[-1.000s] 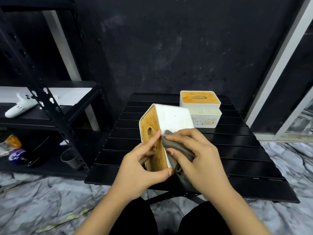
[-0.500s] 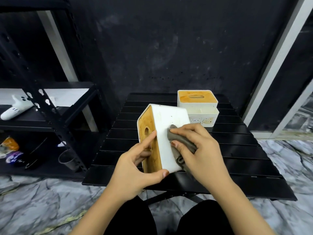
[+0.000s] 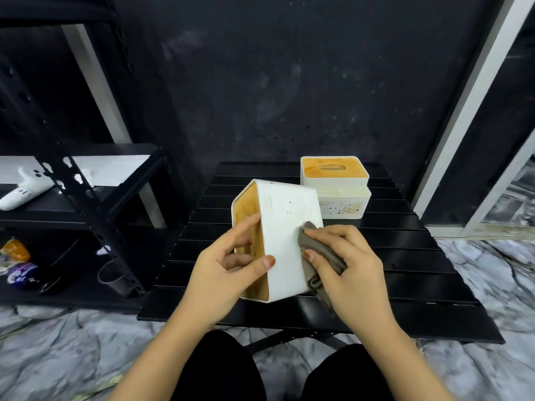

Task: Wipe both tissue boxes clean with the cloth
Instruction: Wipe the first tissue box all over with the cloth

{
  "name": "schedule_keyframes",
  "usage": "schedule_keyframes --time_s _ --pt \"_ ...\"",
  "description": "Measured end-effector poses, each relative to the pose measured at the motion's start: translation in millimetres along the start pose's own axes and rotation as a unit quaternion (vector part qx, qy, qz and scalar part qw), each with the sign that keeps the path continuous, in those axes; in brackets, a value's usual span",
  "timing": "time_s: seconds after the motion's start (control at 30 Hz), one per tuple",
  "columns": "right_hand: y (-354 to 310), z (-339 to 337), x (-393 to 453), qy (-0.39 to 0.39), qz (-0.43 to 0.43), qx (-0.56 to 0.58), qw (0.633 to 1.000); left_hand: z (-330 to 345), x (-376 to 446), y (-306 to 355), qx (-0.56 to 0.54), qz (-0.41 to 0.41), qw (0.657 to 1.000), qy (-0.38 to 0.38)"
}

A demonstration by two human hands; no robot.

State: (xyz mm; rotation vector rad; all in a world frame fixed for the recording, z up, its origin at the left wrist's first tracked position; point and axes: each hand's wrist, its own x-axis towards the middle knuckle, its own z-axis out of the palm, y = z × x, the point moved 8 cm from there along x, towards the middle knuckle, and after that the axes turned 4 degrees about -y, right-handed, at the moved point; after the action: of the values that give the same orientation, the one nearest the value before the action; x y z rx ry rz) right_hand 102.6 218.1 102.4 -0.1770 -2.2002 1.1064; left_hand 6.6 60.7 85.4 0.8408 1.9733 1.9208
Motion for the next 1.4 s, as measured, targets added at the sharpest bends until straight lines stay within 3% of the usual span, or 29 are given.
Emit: schedule_keyframes --time_s 0.2,0.43,0.67,0.9,1.2,1.4 --pt "-24.9 16.6 -6.1 -0.011 -0.072 -0.028 0.997 -1.1 -1.4 -5.0 -0.014 -0.005 1.000 0.007" --pt "-8.6 3.4 5.9 0.010 -0.040 -0.018 0.999 -0.5 -2.2 -9.6 -0.031 -0.012 0.999 0.008" --pt "-34.5 23.4 -2.2 -0.021 -0.110 -0.059 0.992 1.2 -4.0 -4.7 -0.025 -0.009 1.000 0.004" --pt "-8.9 5.1 -1.4 0.025 -0.043 -0.047 0.998 -1.1 -7.8 -6.8 -0.010 -0.011 0.999 0.044" --pt "-32.8 20.2 8.3 -0.006 -0.088 -0.063 0.994 2.5 -7.0 -0.4 0.003 -0.003 0.999 0.032" --pt "-2.9 1.4 20.0 0.018 -0.001 -0.015 1.000 -2.1 -9.6 0.4 0.022 0.003 0.999 0.046"
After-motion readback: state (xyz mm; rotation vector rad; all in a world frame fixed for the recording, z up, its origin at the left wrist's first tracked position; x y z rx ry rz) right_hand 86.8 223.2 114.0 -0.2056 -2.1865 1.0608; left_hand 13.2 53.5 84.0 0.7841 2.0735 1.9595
